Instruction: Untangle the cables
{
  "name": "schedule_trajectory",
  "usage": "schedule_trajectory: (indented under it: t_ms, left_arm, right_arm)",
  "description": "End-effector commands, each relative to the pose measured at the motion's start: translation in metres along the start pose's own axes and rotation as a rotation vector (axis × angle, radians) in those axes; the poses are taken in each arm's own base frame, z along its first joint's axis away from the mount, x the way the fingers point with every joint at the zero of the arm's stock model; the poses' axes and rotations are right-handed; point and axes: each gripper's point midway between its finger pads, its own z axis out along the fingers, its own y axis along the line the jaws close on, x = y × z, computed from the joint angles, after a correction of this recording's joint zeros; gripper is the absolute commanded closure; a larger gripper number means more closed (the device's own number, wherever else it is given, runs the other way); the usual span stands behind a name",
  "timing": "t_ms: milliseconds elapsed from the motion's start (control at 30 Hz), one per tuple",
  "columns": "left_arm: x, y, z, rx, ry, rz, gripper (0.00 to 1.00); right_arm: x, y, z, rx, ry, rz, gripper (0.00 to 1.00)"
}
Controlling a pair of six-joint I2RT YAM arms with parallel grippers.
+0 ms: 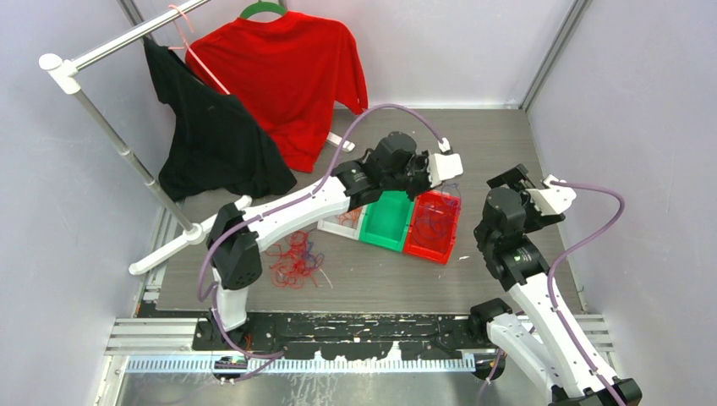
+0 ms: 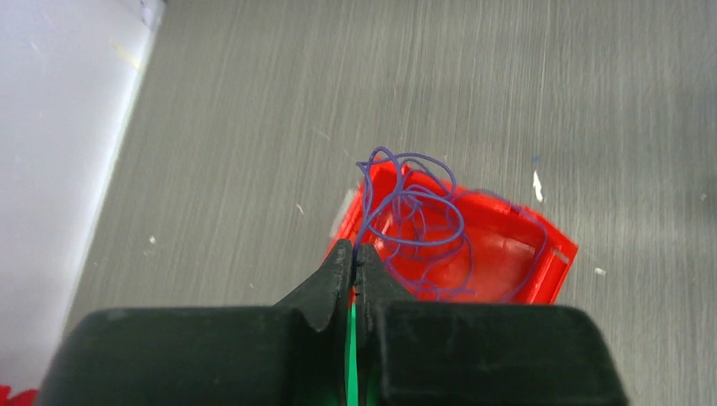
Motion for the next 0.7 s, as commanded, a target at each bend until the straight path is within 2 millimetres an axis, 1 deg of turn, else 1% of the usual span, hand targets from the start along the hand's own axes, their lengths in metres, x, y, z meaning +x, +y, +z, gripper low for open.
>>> schedule_trajectory:
  t_ms: [0, 133, 233, 267, 400, 500, 600, 667]
  left_arm:
    - [0.027, 0.002, 0.010, -0.032, 0.049, 0.084, 1.00]
    - [0.061, 0.007, 0.020, -0.049, 0.147, 0.164, 1.00]
    - [0.079, 0.013, 0.026, -0.057, 0.203, 0.258, 1.00]
    - [0.083, 0.011, 0.029, -0.047, 0.212, 0.280, 1.00]
    - [0.099, 0.001, 0.038, 0.009, 0.235, 0.340, 1.00]
    - [0.113, -0.012, 0.046, 0.066, 0.270, 0.370, 1.00]
    - [0.116, -0.023, 0.053, 0.108, 0.260, 0.362, 1.00]
    - [0.122, -0.030, 0.059, 0.137, 0.268, 0.368, 1.00]
  right_arm:
    - [-0.018, 0.004, -0.001, -0.007, -0.021, 0.092, 0.06]
    - [-0.015, 0.005, -0.001, -0.012, -0.011, 0.093, 0.06]
    - [-0.012, 0.005, 0.000, -0.014, -0.004, 0.093, 0.06]
    - [-0.011, 0.006, 0.000, -0.017, -0.001, 0.092, 0.06]
    - [-0.005, 0.007, 0.001, -0.019, 0.012, 0.084, 0.06]
    - [-0.003, 0.008, 0.002, -0.018, 0.016, 0.081, 0.06]
    - [-0.004, 0.007, 0.002, -0.015, 0.014, 0.075, 0.06]
    - [-0.004, 0.005, 0.003, -0.012, 0.013, 0.072, 0.06]
